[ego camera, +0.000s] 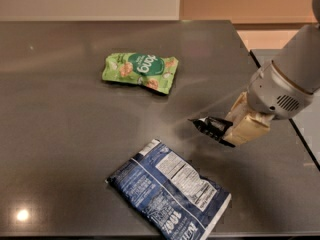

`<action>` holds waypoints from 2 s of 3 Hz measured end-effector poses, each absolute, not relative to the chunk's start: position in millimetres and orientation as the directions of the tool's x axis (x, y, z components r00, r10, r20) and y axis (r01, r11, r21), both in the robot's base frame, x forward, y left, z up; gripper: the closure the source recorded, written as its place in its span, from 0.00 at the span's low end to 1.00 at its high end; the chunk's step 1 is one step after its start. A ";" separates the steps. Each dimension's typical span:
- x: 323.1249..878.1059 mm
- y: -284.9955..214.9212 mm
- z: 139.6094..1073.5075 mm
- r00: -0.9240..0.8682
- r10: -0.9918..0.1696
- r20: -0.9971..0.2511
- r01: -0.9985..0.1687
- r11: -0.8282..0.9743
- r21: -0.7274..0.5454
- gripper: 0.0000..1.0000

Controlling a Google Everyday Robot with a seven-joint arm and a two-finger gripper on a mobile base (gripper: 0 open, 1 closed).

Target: Move rxbar chocolate near blue chip bag

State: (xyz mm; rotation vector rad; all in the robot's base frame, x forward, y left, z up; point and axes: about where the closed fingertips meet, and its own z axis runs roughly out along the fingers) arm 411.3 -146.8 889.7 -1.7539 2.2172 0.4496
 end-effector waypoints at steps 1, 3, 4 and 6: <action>394.2 -133.4 883.8 -0.182 -0.896 -0.405 -0.983 0.159 0.090 0.82; 386.2 -125.9 880.1 -0.152 -0.900 -0.408 -0.988 0.125 0.093 0.36; 386.5 -124.8 880.3 -0.150 -0.900 -0.409 -0.988 0.124 0.089 0.13; 386.9 -123.8 880.4 -0.149 -0.900 -0.410 -0.989 0.124 0.086 0.00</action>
Offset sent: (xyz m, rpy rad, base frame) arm -0.0382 0.0255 -0.0143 0.0165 0.0433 0.1364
